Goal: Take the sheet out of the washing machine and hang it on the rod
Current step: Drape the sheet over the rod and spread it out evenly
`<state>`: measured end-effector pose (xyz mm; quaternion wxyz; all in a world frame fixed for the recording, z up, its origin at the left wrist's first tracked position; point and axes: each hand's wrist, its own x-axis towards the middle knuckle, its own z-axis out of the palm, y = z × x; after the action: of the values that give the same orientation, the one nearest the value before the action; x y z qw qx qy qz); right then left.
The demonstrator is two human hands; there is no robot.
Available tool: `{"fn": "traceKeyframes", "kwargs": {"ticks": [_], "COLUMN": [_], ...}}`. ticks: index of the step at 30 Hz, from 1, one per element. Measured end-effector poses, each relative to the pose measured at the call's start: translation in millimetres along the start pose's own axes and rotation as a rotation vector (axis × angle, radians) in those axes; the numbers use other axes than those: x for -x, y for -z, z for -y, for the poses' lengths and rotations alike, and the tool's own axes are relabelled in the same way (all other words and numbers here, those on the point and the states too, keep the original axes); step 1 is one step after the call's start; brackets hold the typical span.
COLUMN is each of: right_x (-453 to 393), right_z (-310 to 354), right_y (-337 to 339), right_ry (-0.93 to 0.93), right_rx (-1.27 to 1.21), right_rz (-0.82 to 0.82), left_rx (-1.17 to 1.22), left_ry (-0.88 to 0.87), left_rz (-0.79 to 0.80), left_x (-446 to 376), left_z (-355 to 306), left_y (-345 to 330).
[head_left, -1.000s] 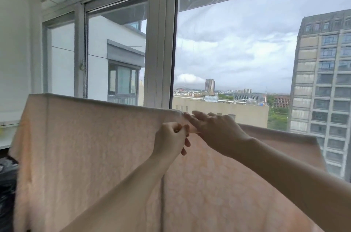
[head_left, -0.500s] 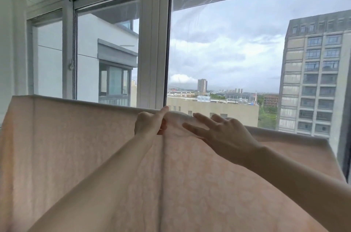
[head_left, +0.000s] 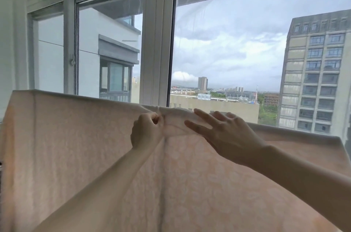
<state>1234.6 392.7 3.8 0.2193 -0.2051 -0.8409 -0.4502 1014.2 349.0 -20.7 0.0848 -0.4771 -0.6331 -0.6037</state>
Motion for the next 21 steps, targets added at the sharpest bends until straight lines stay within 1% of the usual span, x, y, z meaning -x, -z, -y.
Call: {"fn": "traceKeyframes", "kwargs": {"ticks": [2,4,6,10,14,18,21], "right_x": [-9,-20,-31,-57,-86,-97,-94], "right_z": [7,14,19,30,38,38,31], "right_y": [1,-2,-8,-17,-26,-32,-38], "right_ry": [-0.035,-0.070,-0.107,-0.139,-0.128,-0.029,0.008], "right_rx": [-0.032,-0.061,-0.056,-0.052,-0.061,-0.037,-0.043], "right_rz": [-0.007,0.020,0.042,0.036,0.036,0.102,0.082], "left_rx": [-0.005,0.001,0.020,0.049,0.110,0.277,0.381], "left_ry": [0.009,0.009,0.006,-0.026,0.015,0.104,0.162], "left_rz": [0.019,0.044,0.064,0.091,0.126,0.147,0.184], "left_x": [-4,-5,-5,-1,-4,-11,-15], "left_z": [4,7,8,8,10,17,19], "left_y": [2,3,4,6,2,2,1]}}
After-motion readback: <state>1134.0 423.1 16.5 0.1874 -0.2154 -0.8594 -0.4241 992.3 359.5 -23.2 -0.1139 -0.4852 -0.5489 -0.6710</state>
